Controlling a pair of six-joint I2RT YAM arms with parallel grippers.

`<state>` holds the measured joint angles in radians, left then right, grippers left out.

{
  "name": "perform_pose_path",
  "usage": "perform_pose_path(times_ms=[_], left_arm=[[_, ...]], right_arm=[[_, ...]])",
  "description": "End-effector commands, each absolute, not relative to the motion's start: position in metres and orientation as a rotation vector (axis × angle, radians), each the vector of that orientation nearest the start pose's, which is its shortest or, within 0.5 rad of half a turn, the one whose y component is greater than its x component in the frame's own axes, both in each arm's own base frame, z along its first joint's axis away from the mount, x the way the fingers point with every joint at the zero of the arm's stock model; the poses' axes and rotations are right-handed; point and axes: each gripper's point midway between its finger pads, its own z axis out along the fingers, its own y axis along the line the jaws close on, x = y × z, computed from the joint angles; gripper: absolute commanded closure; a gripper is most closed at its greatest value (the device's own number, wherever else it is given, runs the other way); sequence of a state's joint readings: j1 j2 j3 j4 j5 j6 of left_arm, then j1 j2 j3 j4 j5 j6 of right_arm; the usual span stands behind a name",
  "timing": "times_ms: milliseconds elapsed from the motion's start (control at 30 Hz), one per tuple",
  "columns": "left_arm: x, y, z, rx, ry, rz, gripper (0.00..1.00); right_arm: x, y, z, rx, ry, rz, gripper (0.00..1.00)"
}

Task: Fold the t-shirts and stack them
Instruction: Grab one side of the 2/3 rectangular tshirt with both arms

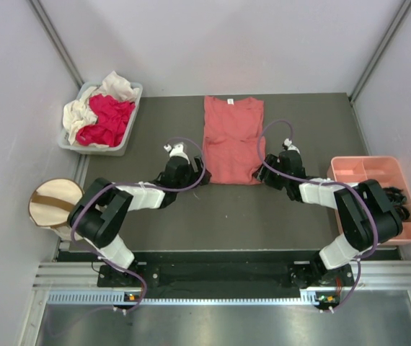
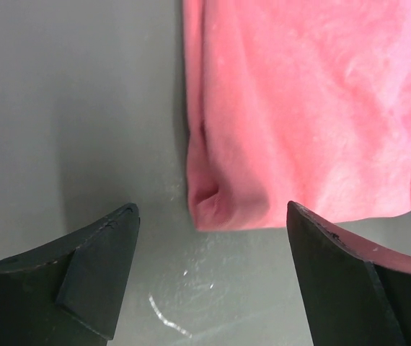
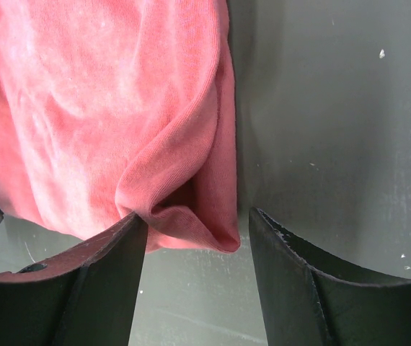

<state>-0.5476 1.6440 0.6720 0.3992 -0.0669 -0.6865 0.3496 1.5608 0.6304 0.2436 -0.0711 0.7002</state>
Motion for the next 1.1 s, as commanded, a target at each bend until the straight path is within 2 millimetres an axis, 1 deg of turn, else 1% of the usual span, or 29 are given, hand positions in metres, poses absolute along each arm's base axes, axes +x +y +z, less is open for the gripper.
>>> perform_pose_path(times_ms=[0, 67, 100, 167, 200, 267, 300, 333, 400, 433, 467, 567, 600, 667, 700, 767, 900, 967, 1000, 1067], left_arm=[[0.358, -0.245, 0.042, -0.182, 2.192, -0.684, 0.14], [0.360, -0.247, 0.039, -0.182, 2.194, -0.687, 0.16], [0.361, -0.247, 0.038, -0.184, 2.192, -0.687, 0.21], [0.362, -0.249, 0.035, -0.180, 2.197, -0.691, 0.36], [0.362, -0.250, 0.034, -0.181, 2.199, -0.692, 0.52], [0.362, -0.249, 0.032, -0.182, 2.203, -0.688, 0.63], [0.362, -0.249, 0.030, -0.183, 2.206, -0.685, 0.70], [0.362, -0.249, 0.030, -0.185, 2.207, -0.683, 0.81], [0.361, -0.248, 0.026, -0.183, 2.217, -0.676, 0.92], [0.361, -0.248, 0.025, -0.184, 2.218, -0.672, 0.99], [0.361, -0.247, 0.023, -0.185, 2.222, -0.669, 1.00], [0.359, -0.246, 0.021, -0.185, 2.228, -0.666, 1.00], [0.359, -0.247, 0.021, -0.186, 2.228, -0.668, 1.00], [0.358, -0.246, 0.019, -0.185, 2.232, -0.663, 1.00], [0.359, -0.246, 0.020, -0.186, 2.230, -0.663, 1.00], [0.358, -0.245, 0.020, -0.185, 2.233, -0.659, 1.00], [0.354, -0.243, 0.019, -0.182, 2.246, -0.656, 1.00], [0.346, -0.240, 0.017, -0.179, 2.264, -0.650, 1.00], [0.342, -0.241, 0.018, -0.171, 2.269, -0.654, 1.00], [0.329, -0.236, 0.017, -0.164, 2.290, -0.642, 1.00]], right_arm=[[0.328, 0.166, 0.014, 0.365, 2.414, 0.571, 0.41], [0.328, 0.166, 0.015, 0.365, 2.413, 0.572, 0.41], [0.328, 0.166, 0.014, 0.366, 2.414, 0.570, 0.41], [0.328, 0.165, 0.014, 0.365, 2.416, 0.566, 0.41], [0.328, 0.164, 0.015, 0.365, 2.416, 0.562, 0.41], [0.328, 0.164, 0.015, 0.366, 2.415, 0.560, 0.41], [0.328, 0.164, 0.015, 0.364, 2.414, 0.560, 0.41], [0.328, 0.164, 0.015, 0.364, 2.415, 0.559, 0.41], [0.328, 0.165, 0.014, 0.362, 2.416, 0.560, 0.41], [0.328, 0.164, 0.013, 0.364, 2.418, 0.558, 0.43], [0.329, 0.165, 0.014, 0.366, 2.415, 0.560, 0.44], [0.329, 0.165, 0.012, 0.367, 2.417, 0.561, 0.56], [0.328, 0.165, 0.011, 0.365, 2.418, 0.563, 0.66], [0.328, 0.166, 0.010, 0.363, 2.419, 0.568, 0.78], [0.328, 0.166, 0.010, 0.362, 2.418, 0.570, 0.90], [0.327, 0.167, 0.009, 0.361, 2.421, 0.577, 1.00], [0.323, 0.168, 0.011, 0.361, 2.423, 0.592, 1.00], [0.321, 0.167, 0.017, 0.366, 2.415, 0.600, 1.00], [0.318, 0.166, 0.017, 0.370, 2.418, 0.597, 1.00], [0.312, 0.162, 0.017, 0.384, 2.437, 0.583, 1.00]])
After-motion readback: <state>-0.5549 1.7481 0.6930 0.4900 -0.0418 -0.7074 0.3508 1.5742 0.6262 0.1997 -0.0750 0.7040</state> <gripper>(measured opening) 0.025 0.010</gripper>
